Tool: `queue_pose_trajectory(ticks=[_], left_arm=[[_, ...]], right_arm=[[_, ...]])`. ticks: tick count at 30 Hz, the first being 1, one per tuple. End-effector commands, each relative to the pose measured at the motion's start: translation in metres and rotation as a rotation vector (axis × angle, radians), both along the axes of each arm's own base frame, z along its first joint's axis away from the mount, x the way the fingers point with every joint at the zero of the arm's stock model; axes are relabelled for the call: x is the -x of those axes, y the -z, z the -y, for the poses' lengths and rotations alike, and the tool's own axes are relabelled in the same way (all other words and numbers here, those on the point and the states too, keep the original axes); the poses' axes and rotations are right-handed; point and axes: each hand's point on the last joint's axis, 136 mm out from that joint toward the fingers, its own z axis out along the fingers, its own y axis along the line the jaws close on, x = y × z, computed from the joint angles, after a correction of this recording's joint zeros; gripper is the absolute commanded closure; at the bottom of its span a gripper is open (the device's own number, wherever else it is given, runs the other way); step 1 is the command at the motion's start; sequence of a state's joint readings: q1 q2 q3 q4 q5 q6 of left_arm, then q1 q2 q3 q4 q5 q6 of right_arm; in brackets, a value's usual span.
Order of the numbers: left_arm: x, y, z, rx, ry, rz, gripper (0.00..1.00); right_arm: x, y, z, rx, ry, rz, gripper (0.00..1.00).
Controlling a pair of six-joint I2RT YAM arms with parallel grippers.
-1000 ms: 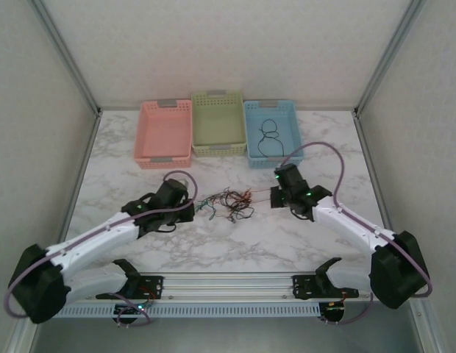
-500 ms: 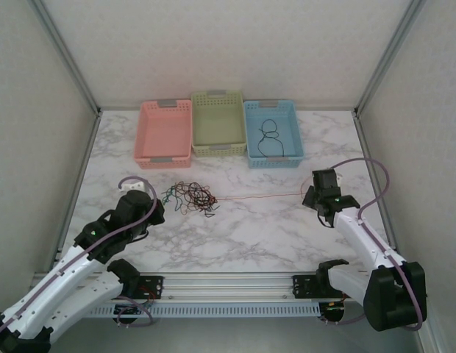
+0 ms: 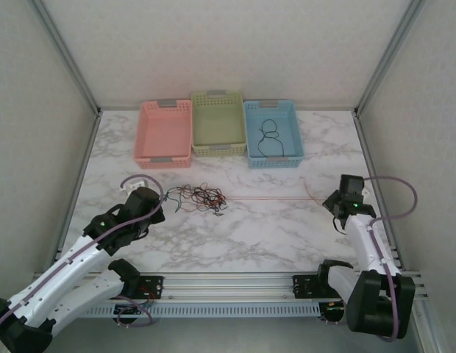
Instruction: Untangle the cables
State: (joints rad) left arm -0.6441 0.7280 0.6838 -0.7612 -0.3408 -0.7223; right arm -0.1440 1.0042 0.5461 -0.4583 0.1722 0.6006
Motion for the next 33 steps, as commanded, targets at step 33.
queue_pose_trajectory(ticks=[33], left_arm=[[0.001,-0.040,-0.007,0.113,-0.036,0.136,1.00]], right_arm=[[-0.007,-0.009,-0.013,-0.263,0.011,0.101,1.00]])
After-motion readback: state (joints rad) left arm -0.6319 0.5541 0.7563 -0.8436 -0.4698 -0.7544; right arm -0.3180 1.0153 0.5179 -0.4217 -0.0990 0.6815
